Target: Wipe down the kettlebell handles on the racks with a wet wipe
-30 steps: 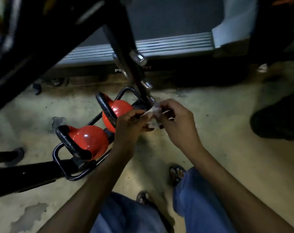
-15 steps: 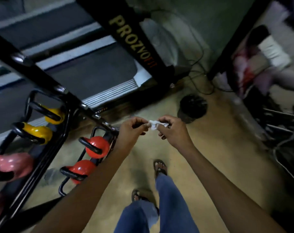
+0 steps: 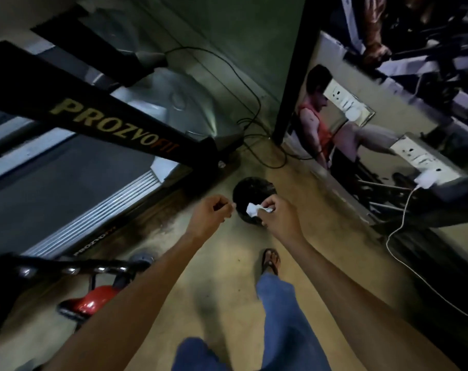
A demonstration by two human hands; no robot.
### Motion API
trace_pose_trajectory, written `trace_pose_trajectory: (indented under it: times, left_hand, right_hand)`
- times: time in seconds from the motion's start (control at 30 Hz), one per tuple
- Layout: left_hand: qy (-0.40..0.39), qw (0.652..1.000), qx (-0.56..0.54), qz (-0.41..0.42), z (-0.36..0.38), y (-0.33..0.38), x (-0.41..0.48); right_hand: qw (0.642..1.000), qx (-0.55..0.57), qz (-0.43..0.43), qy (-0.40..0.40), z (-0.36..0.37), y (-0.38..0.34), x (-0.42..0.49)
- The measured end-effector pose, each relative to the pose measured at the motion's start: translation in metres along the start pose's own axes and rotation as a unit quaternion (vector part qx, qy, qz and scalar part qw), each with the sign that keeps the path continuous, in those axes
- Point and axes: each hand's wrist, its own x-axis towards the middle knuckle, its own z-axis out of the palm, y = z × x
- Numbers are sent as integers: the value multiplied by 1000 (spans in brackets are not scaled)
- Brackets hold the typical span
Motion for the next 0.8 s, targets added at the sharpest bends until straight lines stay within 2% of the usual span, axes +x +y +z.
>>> trace_pose_trajectory:
  times: [0.23, 0.5, 0.6, 0.8]
  left_hand:
    - [-44, 995, 80, -31, 61, -41, 127]
    - [-79, 990, 82, -83, 140, -190, 243]
    - [-90, 988, 93, -88, 158, -233, 274]
    - [-108, 983, 120, -86, 171, -283, 320]
  right_hand:
    - [998, -48, 47, 7, 14, 90, 112]
    - [989, -111, 101, 4, 110, 236, 226]
    - [985, -123, 119, -11, 142, 270, 254]
    - [988, -111, 96, -52, 188, 314, 289]
